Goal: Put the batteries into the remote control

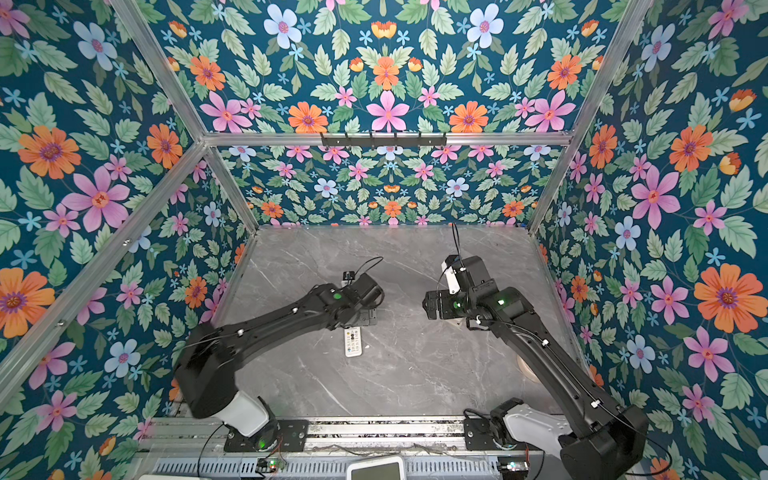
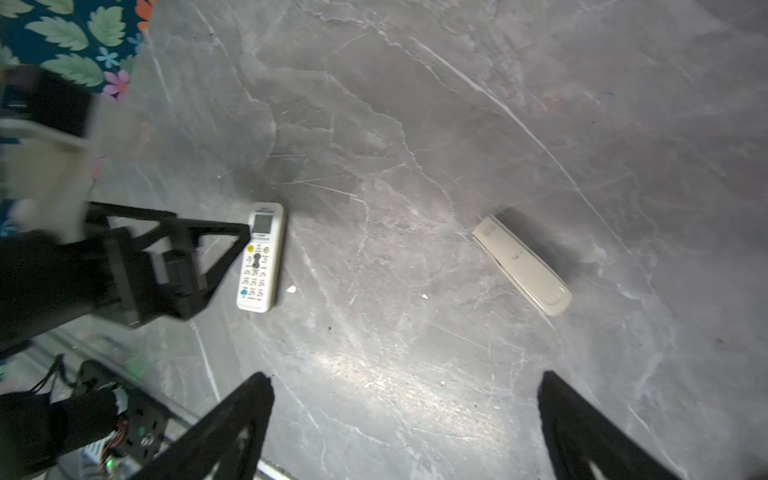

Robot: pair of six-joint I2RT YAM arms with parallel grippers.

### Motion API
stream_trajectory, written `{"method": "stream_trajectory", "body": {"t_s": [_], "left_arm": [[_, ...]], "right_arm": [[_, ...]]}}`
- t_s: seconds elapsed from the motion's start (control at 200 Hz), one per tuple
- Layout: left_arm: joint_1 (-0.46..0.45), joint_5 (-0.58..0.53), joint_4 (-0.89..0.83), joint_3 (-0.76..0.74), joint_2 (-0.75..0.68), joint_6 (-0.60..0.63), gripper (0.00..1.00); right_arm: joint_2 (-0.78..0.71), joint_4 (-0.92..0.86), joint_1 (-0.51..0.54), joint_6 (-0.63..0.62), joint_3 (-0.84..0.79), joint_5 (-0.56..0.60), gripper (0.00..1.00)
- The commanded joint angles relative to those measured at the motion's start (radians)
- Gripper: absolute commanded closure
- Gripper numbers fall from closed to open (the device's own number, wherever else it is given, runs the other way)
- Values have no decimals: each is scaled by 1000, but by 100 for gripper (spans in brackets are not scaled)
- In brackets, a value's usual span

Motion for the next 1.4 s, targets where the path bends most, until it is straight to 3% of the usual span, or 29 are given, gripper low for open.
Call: {"method": "stream_trajectory", "body": {"t_s": [0.0,0.1,0.27,0.485,0.54,0.705,0.805,0.895,1.15,1.395], "left_arm": [[28,35,263,-144,-179,130,0],[121,36,342,-275,-358,159,0],[394,54,403,-434,-541,212,0],[591,-39,511,-499,-494,303,0],[613,-90,573,-526,-474,330,0],[653,-186,740,-546,-381,441,0],[682,-191,865,-565,-327,507,0],[708,-161,1074,-640,-296,580,0],[747,-152,1449,-742,-176,716,0],[777,-84,1666,-791,-85,744,0]], "right_arm": [[-52,54,-10,60,-71,170,1],[-123,123,-54,104,-165,251,1],[-179,243,-212,185,-332,395,1],[-211,361,-454,162,-444,284,1],[-212,384,-471,153,-462,324,1],[-229,535,-472,159,-561,590,1],[-276,808,-472,-39,-680,469,1],[-271,972,-473,-139,-752,374,1],[-67,1155,-473,-191,-754,341,1],[30,1259,-473,-198,-755,326,1]]}}
